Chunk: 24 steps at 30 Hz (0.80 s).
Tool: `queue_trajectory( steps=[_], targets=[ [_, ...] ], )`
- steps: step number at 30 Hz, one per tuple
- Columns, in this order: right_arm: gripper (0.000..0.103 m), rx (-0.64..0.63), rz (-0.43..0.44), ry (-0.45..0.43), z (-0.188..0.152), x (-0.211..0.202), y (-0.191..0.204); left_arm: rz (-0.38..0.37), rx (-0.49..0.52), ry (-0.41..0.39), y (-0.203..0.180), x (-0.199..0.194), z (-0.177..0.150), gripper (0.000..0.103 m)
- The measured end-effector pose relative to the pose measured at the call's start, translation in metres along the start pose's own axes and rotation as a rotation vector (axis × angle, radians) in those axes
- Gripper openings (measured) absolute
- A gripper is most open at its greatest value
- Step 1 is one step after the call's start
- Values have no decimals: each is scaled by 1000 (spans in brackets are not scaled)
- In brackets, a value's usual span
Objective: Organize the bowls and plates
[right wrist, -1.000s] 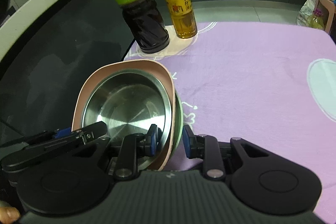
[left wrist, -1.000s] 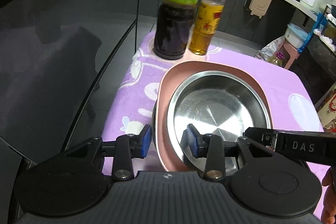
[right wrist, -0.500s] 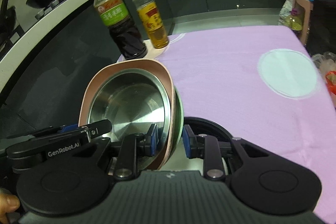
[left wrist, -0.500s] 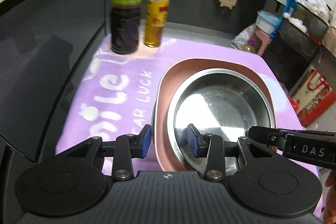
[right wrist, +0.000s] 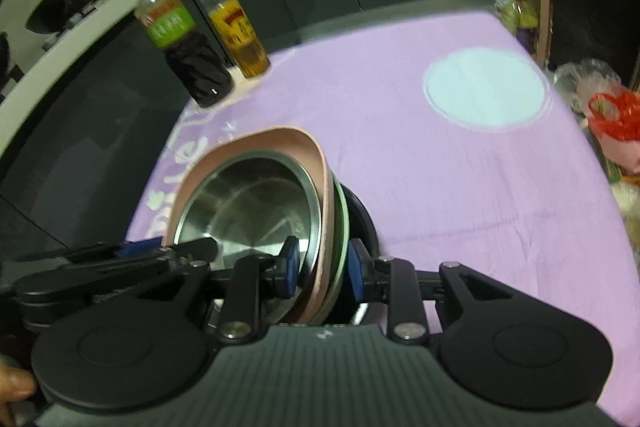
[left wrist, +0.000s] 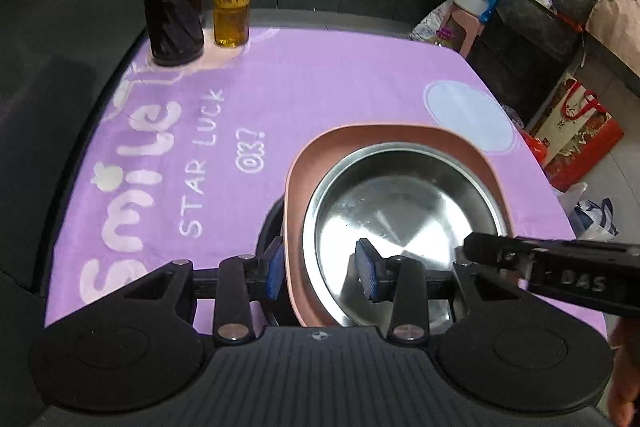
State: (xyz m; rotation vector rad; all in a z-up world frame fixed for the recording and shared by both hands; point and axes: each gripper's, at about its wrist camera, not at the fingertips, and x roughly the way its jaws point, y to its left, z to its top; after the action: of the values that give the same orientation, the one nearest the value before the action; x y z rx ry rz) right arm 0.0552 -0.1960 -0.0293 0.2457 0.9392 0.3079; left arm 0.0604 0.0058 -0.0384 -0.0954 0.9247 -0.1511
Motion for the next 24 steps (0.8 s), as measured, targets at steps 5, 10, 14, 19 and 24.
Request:
queue_trajectory(
  steps=[5, 10, 14, 19, 24],
  targets=[
    [24, 22, 15, 20, -5, 9, -7, 1, 26, 5, -2, 0, -3, 34],
    [26, 15, 25, 21, -7, 9, -7, 11, 36, 10, -4, -1, -4, 35],
    [32, 13, 20, -6, -8, 5, -11, 30, 18, -2, -1, -6, -4, 41],
    [47, 5, 25, -66, -11, -5, -15, 41, -19, -24, 9, -12, -3, 44],
    [53, 59, 46, -26, -14, 2, -26, 14, -83, -18, 23, -10, -5, 51]
  ],
)
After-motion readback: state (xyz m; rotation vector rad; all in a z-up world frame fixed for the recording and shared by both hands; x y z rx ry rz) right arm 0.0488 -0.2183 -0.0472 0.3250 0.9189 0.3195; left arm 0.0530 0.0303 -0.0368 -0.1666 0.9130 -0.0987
